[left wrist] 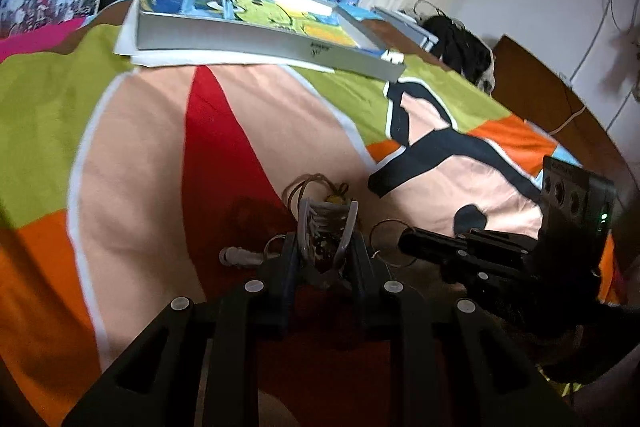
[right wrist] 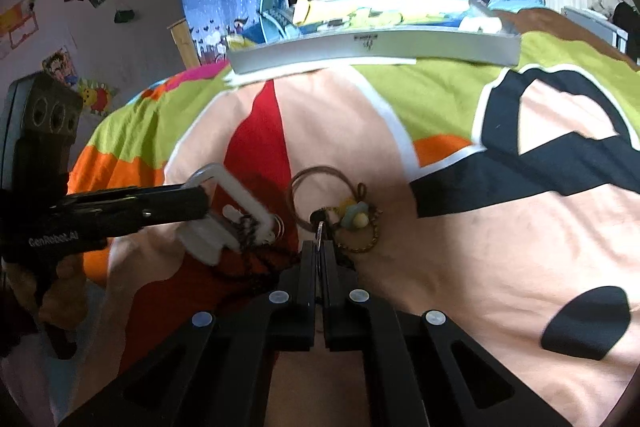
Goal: Organize jewelry
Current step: 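Pinch a small earring with the right tool while the left tool grasps the white plastic clip, then carry the earring with the right tool while the left tool carries the white clip to the tray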
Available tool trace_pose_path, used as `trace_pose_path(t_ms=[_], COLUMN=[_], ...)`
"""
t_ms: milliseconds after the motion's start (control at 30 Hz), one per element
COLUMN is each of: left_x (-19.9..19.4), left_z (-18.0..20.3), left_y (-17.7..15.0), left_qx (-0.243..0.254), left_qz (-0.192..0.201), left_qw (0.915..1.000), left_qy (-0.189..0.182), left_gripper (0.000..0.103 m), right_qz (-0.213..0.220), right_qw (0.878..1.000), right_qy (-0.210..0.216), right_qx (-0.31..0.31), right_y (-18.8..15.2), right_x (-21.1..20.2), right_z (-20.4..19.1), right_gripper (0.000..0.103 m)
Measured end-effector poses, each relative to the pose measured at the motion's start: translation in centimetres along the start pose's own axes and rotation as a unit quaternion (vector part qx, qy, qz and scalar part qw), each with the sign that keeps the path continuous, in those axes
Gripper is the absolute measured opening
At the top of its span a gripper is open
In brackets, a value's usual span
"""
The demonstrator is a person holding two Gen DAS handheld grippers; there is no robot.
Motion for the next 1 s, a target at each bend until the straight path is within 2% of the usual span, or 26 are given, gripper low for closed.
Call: trace_pose_path(t_ms=[133,267,400,533,633,767,1000], left_x=[-2.3,-4.3,-5.2,-5.7,-5.9,-5.9,-4.2], left_z=[0.5,0.6,0.6,1.0,1.3,1.5,1.3], left_y=[0.6,0.5,0.4,1.8,3.7,7.9,16.9], left_qx=[-0.011,0.002,0.004,-0.002,-0.001,-0.015,-0.039], left_qz=[0.017,0.020,0.018,0.026,0.035,0.055,0.089], left_qw=[0.9998,0.9991,0.9983,0.9973,0.9958,0.9931,0.9886], left_qy=[0.001,0.036,0.056,0.069,0.084,0.102,0.115], left_gripper=[0.020,0.020,0.020,0.020,0.020,0.020,0.020], right_qz=[0.019,0.034,0.042,0.050,0.057,0.068,0.091], right_qw=[1.000,0.999,0.999,0.998,0.998,0.997,0.995], right_qy=[0.005,0.003,0.010,0.016,0.018,0.014,0.002], right_qx=[0.004,-0.012,-0.014,-0.016,-0.024,-0.033,-0.031], right_y=[0.8,1.6,2.3,3.5,5.5,9.3,18.5], right_x=[-2.3,-4.2,-5.3,-6.5,-7.3,-8.0,-7.7], right_z=[0.0,-0.6,-0.9,-0.7,-0.4,0.5,3.4], right_gripper=[0.003,0.003,0.003,0.003,0.003,0.003,0.003])
Point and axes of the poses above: each gripper's, at about its wrist camera, not at the fingertips, and x roughly the way its jaws point, z to its right, y to its top, the point moved 9 cm from there along x, roughly the way its jaws point, and after that the axes turned 6 degrees about y, right-handed, at the moved point
